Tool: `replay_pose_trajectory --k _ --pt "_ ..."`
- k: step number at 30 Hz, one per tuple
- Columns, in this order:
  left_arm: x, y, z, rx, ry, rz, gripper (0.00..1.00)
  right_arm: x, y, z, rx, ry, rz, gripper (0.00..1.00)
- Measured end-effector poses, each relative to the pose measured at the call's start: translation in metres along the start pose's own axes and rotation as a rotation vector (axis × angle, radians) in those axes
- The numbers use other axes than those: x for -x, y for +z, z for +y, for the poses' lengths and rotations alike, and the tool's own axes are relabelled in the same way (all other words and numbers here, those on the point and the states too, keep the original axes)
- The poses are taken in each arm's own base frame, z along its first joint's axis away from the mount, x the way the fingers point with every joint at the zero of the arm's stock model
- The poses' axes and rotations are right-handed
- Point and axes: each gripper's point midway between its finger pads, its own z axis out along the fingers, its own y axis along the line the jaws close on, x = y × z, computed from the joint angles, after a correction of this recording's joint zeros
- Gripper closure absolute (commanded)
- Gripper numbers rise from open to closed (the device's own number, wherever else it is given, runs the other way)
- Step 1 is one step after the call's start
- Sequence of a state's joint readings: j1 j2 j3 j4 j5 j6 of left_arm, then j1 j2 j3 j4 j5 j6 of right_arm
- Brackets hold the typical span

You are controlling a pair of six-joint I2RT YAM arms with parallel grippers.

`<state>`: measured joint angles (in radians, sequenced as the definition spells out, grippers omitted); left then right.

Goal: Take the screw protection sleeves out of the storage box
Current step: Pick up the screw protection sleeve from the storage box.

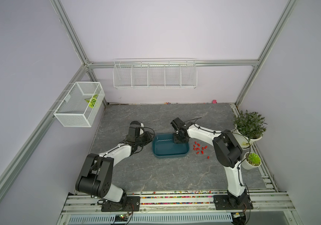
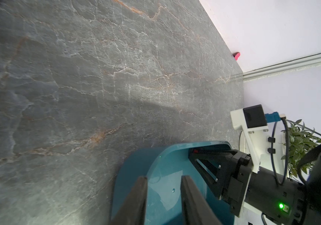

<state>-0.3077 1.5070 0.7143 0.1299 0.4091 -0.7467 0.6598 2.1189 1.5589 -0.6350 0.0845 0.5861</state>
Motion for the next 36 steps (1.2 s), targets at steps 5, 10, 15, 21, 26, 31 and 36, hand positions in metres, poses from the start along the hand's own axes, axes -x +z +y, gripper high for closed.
replay_pose_trajectory --k 5,10,15,21,26,31,36 --pt "0.0000 0.0000 0.0000 0.000 0.000 0.000 0.64 0.0011 0.0006 0.0006 0.000 -0.001 -0.001 0.65" --pt "0.0000 0.0000 0.0000 0.000 0.000 0.000 0.64 0.0053 0.0022 0.0031 0.002 -0.003 -0.005 0.66" --pt "0.0000 0.0000 0.0000 0.000 0.000 0.000 0.64 0.0076 0.0027 0.0045 0.003 -0.004 -0.008 0.72" --pt "0.0000 0.0000 0.0000 0.000 0.000 0.000 0.64 0.0082 0.0035 0.0042 -0.001 -0.006 -0.007 0.83" --pt "0.0000 0.0000 0.0000 0.000 0.000 0.000 0.64 0.0083 0.0037 0.0045 0.000 -0.009 -0.007 0.89" --pt "0.0000 0.0000 0.0000 0.000 0.000 0.000 0.64 0.0085 0.0041 0.0057 0.007 -0.011 -0.009 0.90" --pt "0.0000 0.0000 0.0000 0.000 0.000 0.000 0.64 0.0082 0.0035 0.0068 0.022 -0.017 -0.020 0.91"
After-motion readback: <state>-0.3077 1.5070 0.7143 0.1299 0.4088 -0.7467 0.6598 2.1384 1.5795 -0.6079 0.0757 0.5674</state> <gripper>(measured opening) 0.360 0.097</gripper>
